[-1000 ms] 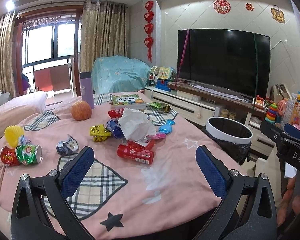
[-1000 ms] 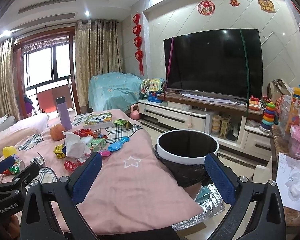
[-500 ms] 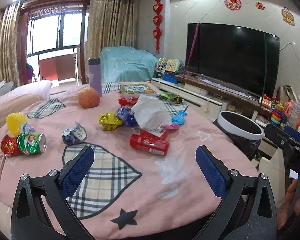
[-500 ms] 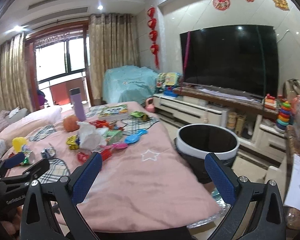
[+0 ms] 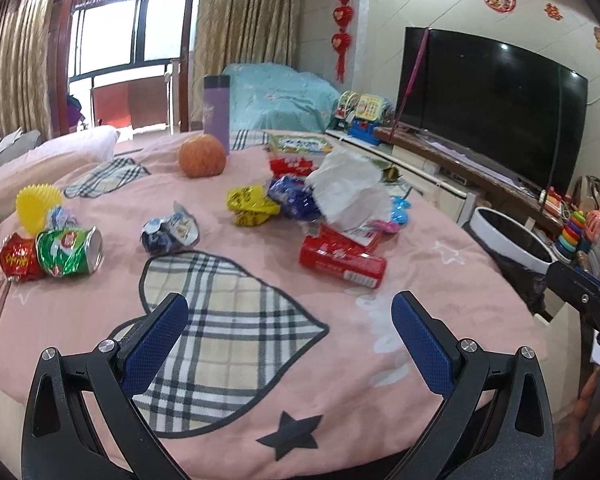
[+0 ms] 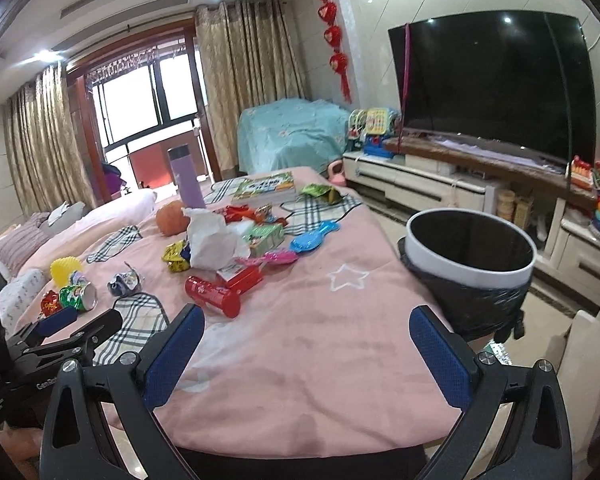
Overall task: Collect trash
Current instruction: 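Move both grippers toward the trash items on the pink table, then grasp the crumpled candy wrapper with left gripper while right gripper grasps the red can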
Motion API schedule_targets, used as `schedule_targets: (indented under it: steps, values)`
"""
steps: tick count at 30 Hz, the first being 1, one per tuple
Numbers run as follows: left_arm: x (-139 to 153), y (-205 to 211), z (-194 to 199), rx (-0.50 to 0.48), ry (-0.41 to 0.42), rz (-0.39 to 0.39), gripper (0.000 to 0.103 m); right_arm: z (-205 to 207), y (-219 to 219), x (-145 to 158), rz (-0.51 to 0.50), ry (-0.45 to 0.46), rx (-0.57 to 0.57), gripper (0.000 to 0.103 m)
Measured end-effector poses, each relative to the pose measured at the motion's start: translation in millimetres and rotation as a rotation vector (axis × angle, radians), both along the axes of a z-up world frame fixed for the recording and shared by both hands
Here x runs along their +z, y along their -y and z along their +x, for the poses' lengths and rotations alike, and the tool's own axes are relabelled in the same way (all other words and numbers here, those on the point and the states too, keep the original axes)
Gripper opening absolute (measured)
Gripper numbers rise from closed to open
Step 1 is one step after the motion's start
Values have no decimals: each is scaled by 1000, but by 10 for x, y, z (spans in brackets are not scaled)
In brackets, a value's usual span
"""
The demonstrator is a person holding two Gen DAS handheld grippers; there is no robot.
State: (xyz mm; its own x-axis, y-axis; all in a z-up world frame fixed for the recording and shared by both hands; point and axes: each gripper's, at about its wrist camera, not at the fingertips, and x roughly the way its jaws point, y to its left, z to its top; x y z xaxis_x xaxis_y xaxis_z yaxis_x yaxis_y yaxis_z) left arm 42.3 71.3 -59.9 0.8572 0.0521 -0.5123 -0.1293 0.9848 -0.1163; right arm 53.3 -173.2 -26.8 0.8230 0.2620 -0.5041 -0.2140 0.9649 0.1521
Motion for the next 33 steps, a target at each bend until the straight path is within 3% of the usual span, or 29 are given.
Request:
schedule_targets:
  steps: [5,22,33]
  values:
    - [-125,-172,106,33,-68,-5,103,118,-85,-103,39,-41,83,103]
    - [-331,-985,578,161,-200,14,103,817,-774,-523,-15,-213,270,103]
    - [-426,-1270,1108,172,-280,74,103,1206,-1101,-738,-51,-291,340,101]
